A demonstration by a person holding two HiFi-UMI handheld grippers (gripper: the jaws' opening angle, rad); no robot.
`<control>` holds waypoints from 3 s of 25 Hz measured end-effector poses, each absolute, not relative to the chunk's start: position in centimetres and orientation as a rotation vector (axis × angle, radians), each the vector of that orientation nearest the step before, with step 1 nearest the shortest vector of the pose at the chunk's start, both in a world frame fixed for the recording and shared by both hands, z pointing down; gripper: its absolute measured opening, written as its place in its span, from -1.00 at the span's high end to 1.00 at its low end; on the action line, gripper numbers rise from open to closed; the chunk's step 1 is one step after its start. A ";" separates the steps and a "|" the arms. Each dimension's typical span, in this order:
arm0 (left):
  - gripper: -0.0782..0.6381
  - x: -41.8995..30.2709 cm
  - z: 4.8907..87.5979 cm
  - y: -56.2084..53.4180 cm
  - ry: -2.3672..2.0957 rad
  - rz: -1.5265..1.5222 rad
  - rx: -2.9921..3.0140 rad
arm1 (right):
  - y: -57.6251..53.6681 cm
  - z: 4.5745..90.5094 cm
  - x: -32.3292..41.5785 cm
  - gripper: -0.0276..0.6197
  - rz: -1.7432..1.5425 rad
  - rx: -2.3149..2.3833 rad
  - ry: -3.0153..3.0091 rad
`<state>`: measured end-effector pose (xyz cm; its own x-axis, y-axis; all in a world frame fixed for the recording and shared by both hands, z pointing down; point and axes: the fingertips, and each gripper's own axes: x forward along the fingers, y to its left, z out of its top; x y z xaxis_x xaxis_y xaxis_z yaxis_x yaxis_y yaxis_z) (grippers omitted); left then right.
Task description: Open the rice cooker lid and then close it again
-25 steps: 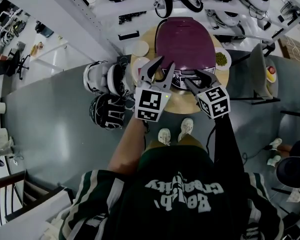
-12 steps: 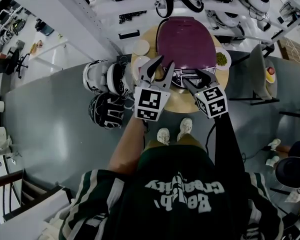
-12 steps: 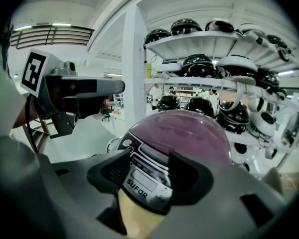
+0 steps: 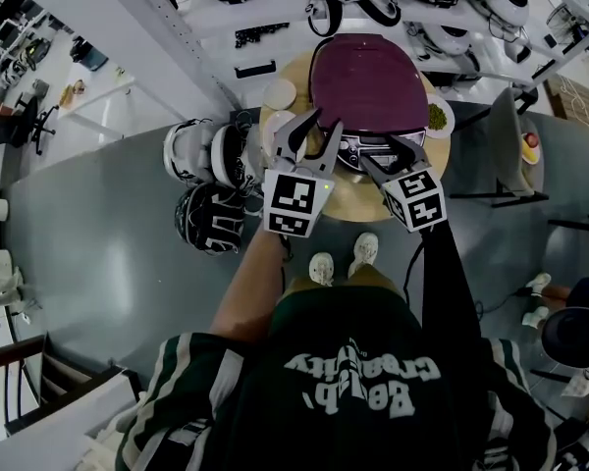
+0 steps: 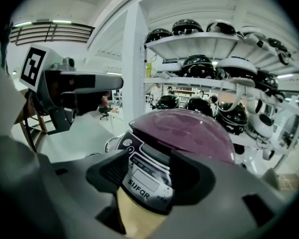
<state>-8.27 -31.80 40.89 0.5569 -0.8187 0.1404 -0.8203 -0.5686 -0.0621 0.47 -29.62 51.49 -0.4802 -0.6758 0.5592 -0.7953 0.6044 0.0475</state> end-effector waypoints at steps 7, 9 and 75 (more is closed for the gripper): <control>0.48 -9.2 41.2 -32.1 -1.453 0.255 2.754 | -29.9 51.4 0.4 0.07 0.295 1.181 -2.284; 0.48 -9.5 41.4 -32.3 -1.450 0.260 2.747 | -30.1 51.5 0.4 0.08 0.297 1.182 -2.275; 0.09 -6.6 24.7 -59.1 -1.540 0.082 2.702 | -59.8 27.8 10.3 -0.15 0.234 1.221 -2.826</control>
<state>-6.58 -59.15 24.73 0.5086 -0.8588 0.0606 -0.8604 -0.5096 0.0004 10.30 -59.79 27.76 -0.6861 -0.7192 0.1095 -0.7274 0.6761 -0.1175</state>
